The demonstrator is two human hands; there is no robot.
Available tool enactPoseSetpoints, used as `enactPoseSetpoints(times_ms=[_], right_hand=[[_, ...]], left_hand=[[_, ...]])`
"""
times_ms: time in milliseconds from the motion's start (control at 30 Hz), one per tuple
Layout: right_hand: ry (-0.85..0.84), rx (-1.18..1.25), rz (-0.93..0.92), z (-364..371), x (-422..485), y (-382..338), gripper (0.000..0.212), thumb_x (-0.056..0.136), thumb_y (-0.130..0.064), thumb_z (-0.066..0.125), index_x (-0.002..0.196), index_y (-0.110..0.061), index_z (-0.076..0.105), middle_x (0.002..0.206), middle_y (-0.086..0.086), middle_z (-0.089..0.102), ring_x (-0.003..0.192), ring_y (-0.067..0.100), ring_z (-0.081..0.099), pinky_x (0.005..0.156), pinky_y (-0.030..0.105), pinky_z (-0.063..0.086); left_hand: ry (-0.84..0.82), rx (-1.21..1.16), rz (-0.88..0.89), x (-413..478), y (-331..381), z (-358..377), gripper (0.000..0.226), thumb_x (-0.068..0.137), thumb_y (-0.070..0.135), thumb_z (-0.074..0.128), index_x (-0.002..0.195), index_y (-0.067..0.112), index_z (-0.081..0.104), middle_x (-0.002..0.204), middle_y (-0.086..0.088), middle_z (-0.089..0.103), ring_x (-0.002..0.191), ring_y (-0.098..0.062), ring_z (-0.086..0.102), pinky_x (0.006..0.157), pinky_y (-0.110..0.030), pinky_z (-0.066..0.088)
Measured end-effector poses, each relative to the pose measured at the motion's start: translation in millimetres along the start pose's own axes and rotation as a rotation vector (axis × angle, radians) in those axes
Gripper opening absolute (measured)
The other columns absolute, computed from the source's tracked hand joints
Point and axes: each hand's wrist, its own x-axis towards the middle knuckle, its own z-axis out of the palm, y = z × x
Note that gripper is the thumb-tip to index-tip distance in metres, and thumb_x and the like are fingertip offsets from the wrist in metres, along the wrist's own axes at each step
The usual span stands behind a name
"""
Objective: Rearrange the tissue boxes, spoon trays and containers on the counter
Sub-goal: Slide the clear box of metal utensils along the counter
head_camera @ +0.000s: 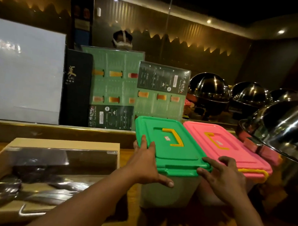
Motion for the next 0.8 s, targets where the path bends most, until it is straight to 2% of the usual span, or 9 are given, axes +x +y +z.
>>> enactPoseSetpoints(times_ms=[100,167,233,300,400,533,600,700,800], right_hand=[[0.122,-0.012,0.026,7,-11,-9,0.059,0.074,-0.071,0.056,0.117,-0.033,0.071,0.131,0.014,0.053,0.116,0.038,0.056,0.096,0.055,0.047],[0.271,0.108,-0.017,15,-30,-29,0.036,0.086,-0.044,0.064,0.109,-0.017,0.074,0.123,0.017,0.056,0.108,0.04,0.058,0.092,0.056,0.049],[0.409,0.256,-0.13,25,-57,-63,0.028,0.085,-0.029,0.061,0.101,-0.01,0.073,0.111,0.016,0.058,0.101,0.035,0.059,0.09,0.05,0.049],[0.427,0.365,-0.238,37,-85,-109,0.021,0.084,-0.022,0.062,0.098,-0.009,0.071,0.101,0.011,0.059,0.094,0.027,0.058,0.088,0.04,0.047],[0.269,0.435,-0.364,72,-113,-163,0.024,0.088,-0.029,0.06,0.104,-0.014,0.069,0.098,0.004,0.06,0.091,0.02,0.059,0.085,0.03,0.046],[0.002,0.386,-0.277,111,-130,-206,0.044,0.088,-0.041,0.068,0.129,-0.028,0.058,0.118,-0.003,0.051,0.105,0.011,0.051,0.089,0.026,0.043],[-0.06,0.348,-0.217,122,-133,-220,0.054,0.086,-0.046,0.069,0.135,-0.029,0.053,0.127,-0.001,0.046,0.112,0.012,0.047,0.092,0.03,0.045],[-0.112,0.322,-0.131,133,-135,-232,0.063,0.087,-0.053,0.065,0.141,-0.024,0.049,0.137,0.001,0.044,0.12,0.018,0.048,0.095,0.037,0.048],[-0.069,0.238,-0.116,141,-140,-234,0.065,0.087,-0.055,0.064,0.142,-0.023,0.049,0.136,0.002,0.046,0.12,0.021,0.05,0.094,0.04,0.05]], left_hand=[[-0.057,-0.104,0.075,-14,-23,-12,0.152,0.046,0.073,0.085,0.157,0.03,-0.008,0.163,-0.004,-0.028,0.151,-0.033,-0.013,0.123,-0.049,0.006],[-0.037,-0.124,0.092,-31,-51,-24,0.146,0.05,0.072,0.084,0.158,0.032,-0.006,0.165,-0.002,-0.021,0.153,-0.025,-0.007,0.124,-0.044,0.01],[0.017,-0.104,0.083,-52,-87,-39,0.137,0.054,0.073,0.081,0.158,0.035,0.0,0.167,0.002,-0.012,0.153,-0.022,-0.002,0.123,-0.047,0.015],[0.067,-0.084,0.024,-75,-127,-58,0.124,0.059,0.072,0.078,0.157,0.04,0.008,0.167,0.006,-0.005,0.153,-0.023,0.003,0.121,-0.051,0.021],[0.137,-0.02,-0.081,-114,-189,-89,0.113,0.06,0.075,0.071,0.154,0.04,0.02,0.167,0.004,0.004,0.152,-0.026,0.01,0.118,-0.055,0.028],[0.177,0.007,-0.148,-161,-248,-119,0.098,0.062,0.072,0.073,0.146,0.038,0.037,0.159,0.002,0.031,0.142,-0.023,0.034,0.11,-0.046,0.041],[0.194,0.085,-0.146,-178,-272,-128,0.101,0.057,0.087,0.062,0.143,0.038,0.042,0.156,0.002,0.036,0.138,-0.022,0.039,0.108,-0.048,0.043],[0.214,0.182,-0.176,-195,-300,-133,0.116,0.046,0.103,0.042,0.142,0.037,0.046,0.158,-0.002,0.033,0.142,-0.028,0.032,0.111,-0.054,0.038],[0.219,0.147,-0.237,-204,-310,-127,0.111,0.047,0.095,0.06,0.145,0.045,0.039,0.164,-0.005,0.017,0.149,-0.038,0.014,0.112,-0.057,0.035]])
